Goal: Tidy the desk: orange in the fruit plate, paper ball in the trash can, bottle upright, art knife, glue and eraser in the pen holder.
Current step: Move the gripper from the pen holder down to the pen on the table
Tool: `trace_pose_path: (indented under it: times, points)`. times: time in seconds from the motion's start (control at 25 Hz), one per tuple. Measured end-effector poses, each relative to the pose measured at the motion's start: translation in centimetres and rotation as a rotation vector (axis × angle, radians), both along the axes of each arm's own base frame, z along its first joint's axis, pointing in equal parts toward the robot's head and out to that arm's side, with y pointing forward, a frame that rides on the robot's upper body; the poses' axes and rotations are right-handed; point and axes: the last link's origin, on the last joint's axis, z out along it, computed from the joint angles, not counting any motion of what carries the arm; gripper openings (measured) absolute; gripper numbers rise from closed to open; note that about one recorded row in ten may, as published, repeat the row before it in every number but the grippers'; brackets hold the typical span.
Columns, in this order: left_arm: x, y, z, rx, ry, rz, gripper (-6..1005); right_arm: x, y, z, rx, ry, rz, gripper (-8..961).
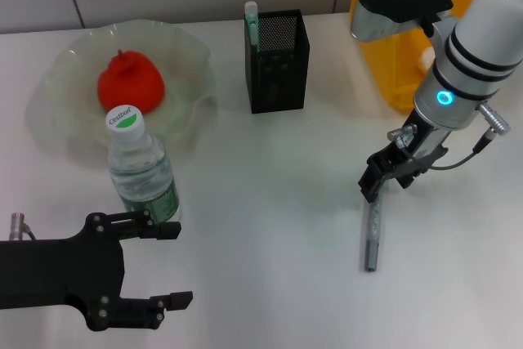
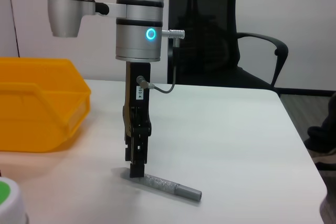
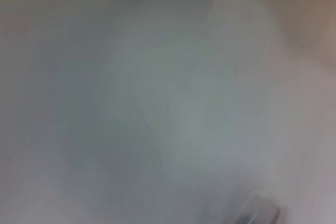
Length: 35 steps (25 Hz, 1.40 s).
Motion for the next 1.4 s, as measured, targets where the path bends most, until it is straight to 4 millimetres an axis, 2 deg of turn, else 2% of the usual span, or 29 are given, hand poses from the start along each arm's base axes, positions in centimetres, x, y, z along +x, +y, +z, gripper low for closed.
trace_pose_path:
  times: [1.12, 1.4]
  points:
    - [0.0, 0.0, 0.0, 0.002, 0.001, -0.013, 800, -0.3, 0.4, -1.2, -0.01, -0.007, 0.014, 592]
    - [0.0, -0.1, 0.0, 0.0, 0.0, -0.011, 800, -0.6, 0.3, -1.6, -0.031, -0.021, 0.018, 440]
